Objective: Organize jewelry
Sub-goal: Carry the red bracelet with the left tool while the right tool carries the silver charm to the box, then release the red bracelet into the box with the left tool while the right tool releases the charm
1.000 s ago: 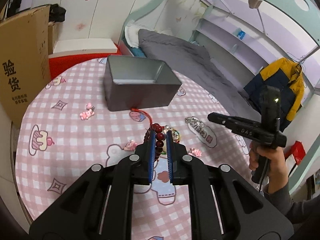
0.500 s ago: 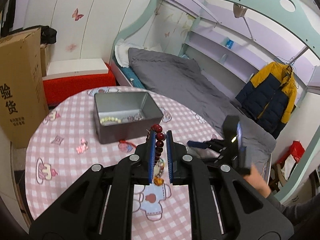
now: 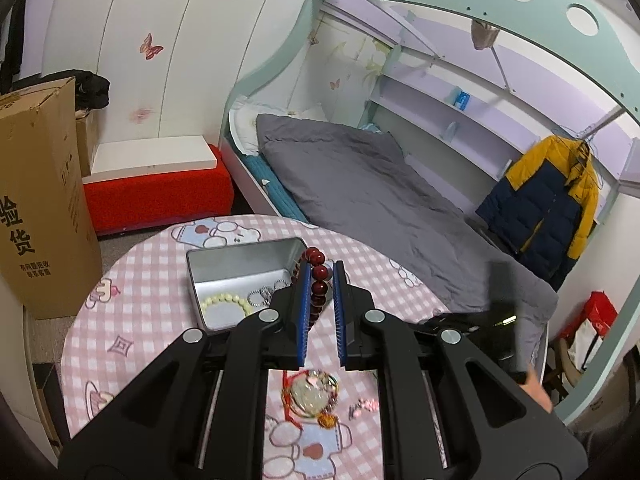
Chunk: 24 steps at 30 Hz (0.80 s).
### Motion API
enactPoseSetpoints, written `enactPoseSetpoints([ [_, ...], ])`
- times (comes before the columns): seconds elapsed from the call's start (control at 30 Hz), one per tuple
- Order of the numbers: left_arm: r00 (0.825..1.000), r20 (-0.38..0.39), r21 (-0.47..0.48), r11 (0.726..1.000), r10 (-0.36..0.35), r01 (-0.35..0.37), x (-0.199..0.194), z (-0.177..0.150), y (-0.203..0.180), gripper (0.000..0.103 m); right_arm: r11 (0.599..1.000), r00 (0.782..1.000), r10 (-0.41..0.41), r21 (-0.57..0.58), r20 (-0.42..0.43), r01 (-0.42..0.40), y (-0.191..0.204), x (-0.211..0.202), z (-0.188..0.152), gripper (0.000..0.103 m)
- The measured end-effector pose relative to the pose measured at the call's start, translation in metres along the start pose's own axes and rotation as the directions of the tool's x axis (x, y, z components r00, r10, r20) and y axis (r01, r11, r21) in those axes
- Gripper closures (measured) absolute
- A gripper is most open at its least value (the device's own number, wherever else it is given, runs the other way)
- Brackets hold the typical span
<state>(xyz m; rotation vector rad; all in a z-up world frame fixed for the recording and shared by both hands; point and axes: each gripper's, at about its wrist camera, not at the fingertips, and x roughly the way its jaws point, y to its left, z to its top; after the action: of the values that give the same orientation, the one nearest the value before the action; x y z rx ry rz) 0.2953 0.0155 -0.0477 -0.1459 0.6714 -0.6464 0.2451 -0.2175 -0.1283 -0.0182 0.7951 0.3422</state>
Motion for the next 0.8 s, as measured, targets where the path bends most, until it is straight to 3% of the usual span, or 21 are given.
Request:
enactPoseSetpoints([
  [0.27, 0.999, -0.037, -0.033, 0.999, 0.027, -0.028, 0.028, 0.014, 0.018, 0.092, 0.996, 0.978, 0.084, -0.043, 0.191, -0.077, 0.017, -0.035, 0.079, 0.099],
  [0.47, 0.997, -0.062, -0.047, 0.998, 0.044, -0.047, 0.045, 0.017, 0.031, 0.092, 0.993, 0.960, 0.112, -0.051, 0.256, -0.102, 0.026, -0.029, 0.114, 0.099],
  [0.6, 0.994, -0.101, -0.062, 0.997, 0.047, -0.054, 0.062, 0.015, 0.041, 0.092, 0.991, 0.962, 0.133, -0.064, 0.239, -0.121, 0.032, -0.013, 0.122, 0.099],
  [0.8, 0.982, -0.173, -0.072, 0.994, 0.069, -0.082, 0.086, 0.007, 0.047, 0.092, 0.990, 0.982, 0.136, -0.040, 0.129, -0.132, 0.031, 0.027, 0.104, 0.098],
])
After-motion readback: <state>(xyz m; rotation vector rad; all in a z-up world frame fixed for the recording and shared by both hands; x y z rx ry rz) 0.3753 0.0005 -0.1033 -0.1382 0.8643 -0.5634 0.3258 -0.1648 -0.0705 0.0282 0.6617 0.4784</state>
